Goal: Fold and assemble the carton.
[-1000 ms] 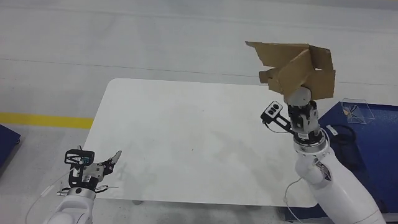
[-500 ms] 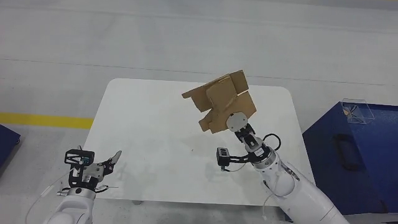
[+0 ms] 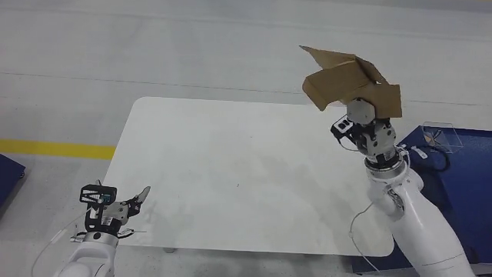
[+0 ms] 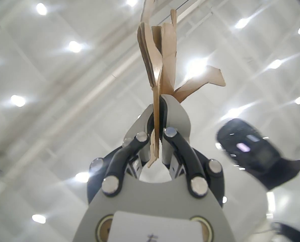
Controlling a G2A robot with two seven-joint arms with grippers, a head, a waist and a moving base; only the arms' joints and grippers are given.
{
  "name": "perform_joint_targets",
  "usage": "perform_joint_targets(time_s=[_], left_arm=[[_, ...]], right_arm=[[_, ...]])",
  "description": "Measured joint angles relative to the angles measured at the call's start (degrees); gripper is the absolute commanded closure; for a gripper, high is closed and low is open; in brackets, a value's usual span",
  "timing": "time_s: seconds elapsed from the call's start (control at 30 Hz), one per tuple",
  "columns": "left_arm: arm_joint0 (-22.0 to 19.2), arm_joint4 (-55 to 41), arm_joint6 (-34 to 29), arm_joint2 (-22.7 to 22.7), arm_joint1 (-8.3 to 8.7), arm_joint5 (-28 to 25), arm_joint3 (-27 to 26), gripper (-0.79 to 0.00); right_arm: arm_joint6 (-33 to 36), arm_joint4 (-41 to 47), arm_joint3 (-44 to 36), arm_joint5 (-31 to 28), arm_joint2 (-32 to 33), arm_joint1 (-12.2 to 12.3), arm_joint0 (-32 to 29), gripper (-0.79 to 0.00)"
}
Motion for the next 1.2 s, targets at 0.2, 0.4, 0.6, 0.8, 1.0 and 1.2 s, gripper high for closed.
perform_joint_targets(time_s=[0.2, 0.4, 0.6, 0.8, 1.0, 1.2], left_arm=[[0.0, 0.0, 0.0, 0.0, 0.0, 0.0, 0.0, -0.785], [0.0, 0.0, 0.0, 0.0, 0.0, 0.0, 0.0, -0.785], [0.0, 0.0, 0.0, 0.0, 0.0, 0.0, 0.0, -0.785], [0.0, 0.0, 0.0, 0.0, 0.0, 0.0, 0.0, -0.785], [0.04, -2.69, -2.7, -0.12, 0.0, -2.42, -0.03, -0.785], [-0.53, -35.46, -27.0, -4.0, -0.11, -9.68, -9.6, -0.785]], right_arm=[[6.61, -23.53, -0.12, -20.39, 3.64, -0.06, -3.18, 0.0], [8.57, -40.77, 1.76, -31.26, -0.32, -0.9, -4.54, 0.0], [6.43, -51.34, 5.3, -36.82, -5.84, -2.24, -3.81, 0.0], [6.18, -51.14, 5.53, -37.19, -6.44, -2.47, -3.51, 0.0], [3.0, -55.52, 5.32, -37.75, -5.62, -2.39, -3.34, 0.0], [0.87, -62.87, 4.93, -36.63, -9.91, -3.44, -2.52, 0.0]])
